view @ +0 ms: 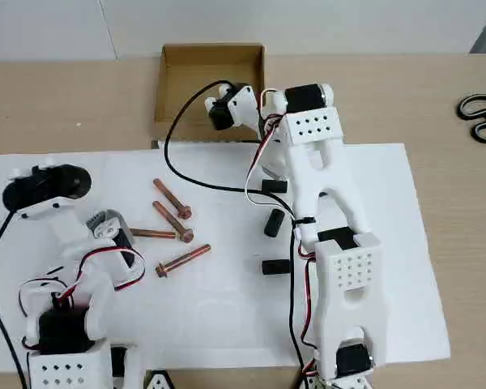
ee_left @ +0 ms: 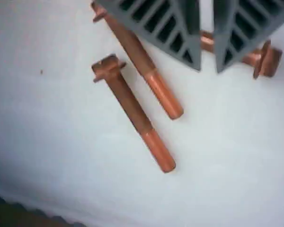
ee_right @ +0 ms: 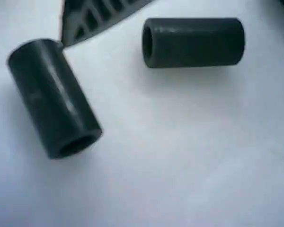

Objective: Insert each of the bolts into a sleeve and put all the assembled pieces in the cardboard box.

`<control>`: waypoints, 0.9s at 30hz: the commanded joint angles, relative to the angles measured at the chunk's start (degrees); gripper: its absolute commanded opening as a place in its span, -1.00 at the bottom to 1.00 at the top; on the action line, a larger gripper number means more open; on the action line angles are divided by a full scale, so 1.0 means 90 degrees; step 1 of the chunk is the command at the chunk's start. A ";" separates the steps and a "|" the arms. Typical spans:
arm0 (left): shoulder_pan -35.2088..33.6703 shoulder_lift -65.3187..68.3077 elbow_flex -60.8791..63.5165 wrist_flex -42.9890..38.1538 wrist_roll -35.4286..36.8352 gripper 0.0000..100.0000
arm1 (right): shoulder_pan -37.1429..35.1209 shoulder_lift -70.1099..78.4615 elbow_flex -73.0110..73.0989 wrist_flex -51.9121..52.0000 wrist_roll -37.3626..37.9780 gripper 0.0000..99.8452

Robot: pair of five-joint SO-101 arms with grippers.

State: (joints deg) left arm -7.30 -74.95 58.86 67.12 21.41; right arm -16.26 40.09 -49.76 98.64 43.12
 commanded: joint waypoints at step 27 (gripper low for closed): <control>0.0010 -0.0059 -0.0024 -0.0274 -0.0225 -0.99 | -0.0288 0.0063 0.1221 -0.0230 0.0215 -0.64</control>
State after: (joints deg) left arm -7.30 -74.95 58.86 66.15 20.00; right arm -18.64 40.26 -38.68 97.14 44.53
